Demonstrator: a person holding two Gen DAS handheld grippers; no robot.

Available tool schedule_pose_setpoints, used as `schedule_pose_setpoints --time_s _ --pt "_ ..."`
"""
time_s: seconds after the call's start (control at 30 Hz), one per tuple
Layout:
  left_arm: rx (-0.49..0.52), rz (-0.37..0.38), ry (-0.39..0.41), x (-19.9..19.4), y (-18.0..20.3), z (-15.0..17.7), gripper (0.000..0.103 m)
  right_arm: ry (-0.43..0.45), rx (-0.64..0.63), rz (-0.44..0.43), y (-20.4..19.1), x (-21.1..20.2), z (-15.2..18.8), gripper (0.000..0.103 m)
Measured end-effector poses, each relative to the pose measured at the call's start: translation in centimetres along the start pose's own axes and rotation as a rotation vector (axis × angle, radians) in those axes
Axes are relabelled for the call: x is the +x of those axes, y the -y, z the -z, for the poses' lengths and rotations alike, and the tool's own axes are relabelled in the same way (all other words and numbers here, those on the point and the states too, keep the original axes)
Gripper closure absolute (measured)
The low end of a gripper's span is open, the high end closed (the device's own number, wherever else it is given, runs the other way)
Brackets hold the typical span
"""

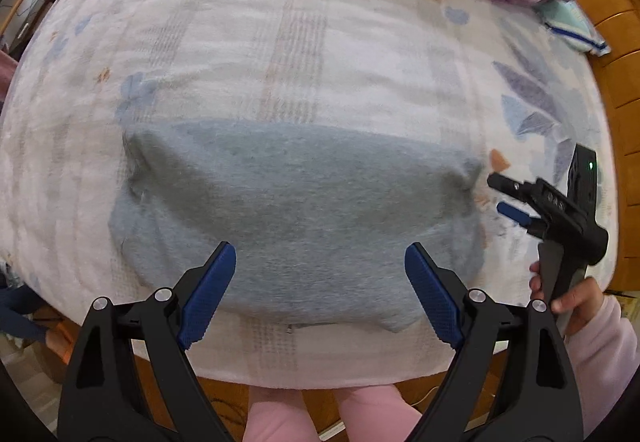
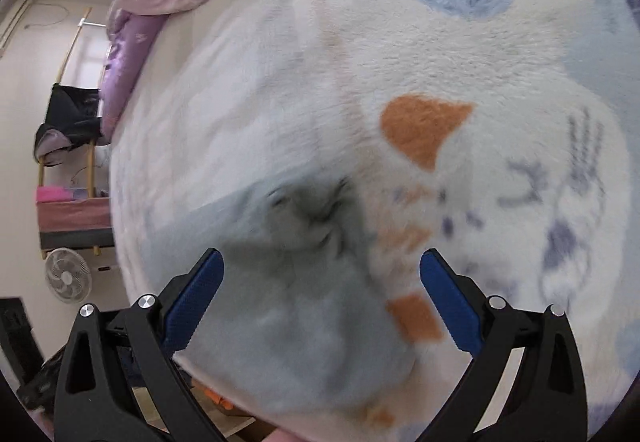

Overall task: Fold large clothes
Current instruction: 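Move both open tools to the hoodie's folded edge, then grasp the hoodie edge with the right tool while the left tool grasps beside it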

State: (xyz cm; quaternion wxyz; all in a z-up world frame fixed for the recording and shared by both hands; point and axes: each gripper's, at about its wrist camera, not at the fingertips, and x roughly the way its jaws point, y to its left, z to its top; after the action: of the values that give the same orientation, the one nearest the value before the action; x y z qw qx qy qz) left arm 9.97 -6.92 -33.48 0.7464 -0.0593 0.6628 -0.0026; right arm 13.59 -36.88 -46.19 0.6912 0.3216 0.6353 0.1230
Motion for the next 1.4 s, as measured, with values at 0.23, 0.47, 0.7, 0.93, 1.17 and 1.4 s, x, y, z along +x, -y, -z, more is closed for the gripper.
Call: schedule_pose_setpoints --time_s 0.23,0.47,0.7,0.93,1.17,1.4 --pt "0.046 -0.059 -0.062 2.3 0.4 -0.9 0.016 -0.03 -0.068 -0.101 0.4 3.1 -1.3 0.006" --pt "0.086 -0.081 -0.114 3.5 1.0 -0.7 0.016 -0.205 -0.166 -0.299 -0.3 5.2 2.5 0.01" --pt "0.043 -0.081 -0.096 3.5 0.3 -0.8 0.016 -0.363 0.112 -0.477 2.3 7.0 4.1 0.02" --pt "-0.007 -0.03 -0.12 5.3 -1.2 -3.5 0.06 -0.256 0.225 -0.201 -1.1 5.2 3.1 0.08" --pt "0.013 -0.04 -0.111 4.8 -1.7 -6.9 0.103 -0.183 0.18 -0.179 -5.0 0.9 4.7 0.086" --pt "0.094 -0.015 -0.215 9.6 -0.8 -8.7 0.103 -0.173 0.15 -0.098 -7.4 0.5 5.7 0.086"
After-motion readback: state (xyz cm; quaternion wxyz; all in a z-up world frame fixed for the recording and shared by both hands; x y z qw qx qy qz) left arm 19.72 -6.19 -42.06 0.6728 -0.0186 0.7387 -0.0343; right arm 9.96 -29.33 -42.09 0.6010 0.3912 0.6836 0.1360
